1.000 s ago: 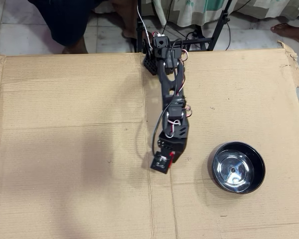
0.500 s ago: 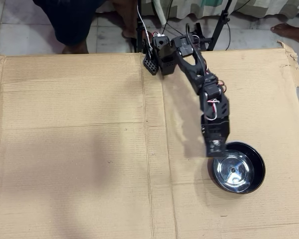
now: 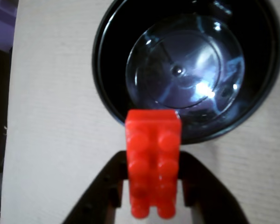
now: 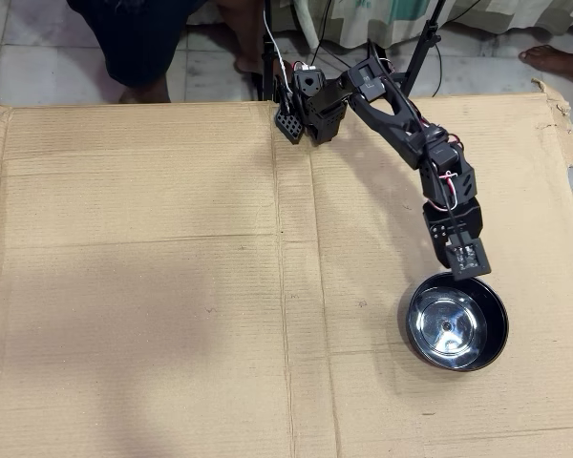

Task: Grasp a lego block and put it in the bin.

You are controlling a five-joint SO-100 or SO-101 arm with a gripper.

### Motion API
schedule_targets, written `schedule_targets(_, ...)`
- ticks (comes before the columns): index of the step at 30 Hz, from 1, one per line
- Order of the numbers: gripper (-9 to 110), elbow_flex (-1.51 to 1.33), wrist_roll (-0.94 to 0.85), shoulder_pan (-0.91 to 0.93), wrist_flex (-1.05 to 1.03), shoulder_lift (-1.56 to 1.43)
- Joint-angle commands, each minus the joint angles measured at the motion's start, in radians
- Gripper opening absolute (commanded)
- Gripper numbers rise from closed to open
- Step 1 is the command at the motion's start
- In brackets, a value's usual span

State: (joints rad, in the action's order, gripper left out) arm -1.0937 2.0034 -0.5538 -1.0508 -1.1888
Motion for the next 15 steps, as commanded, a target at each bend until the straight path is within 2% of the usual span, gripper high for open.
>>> schedule_targets(1, 0, 0.048, -0.008, -0.003, 0.089, -0.002)
schedule_targets(8, 0, 0.075, -0.009, 0.000, 0.379, 0.130)
schedule_targets(15, 0, 0.219, -0.009, 0.020, 0.410, 0.256)
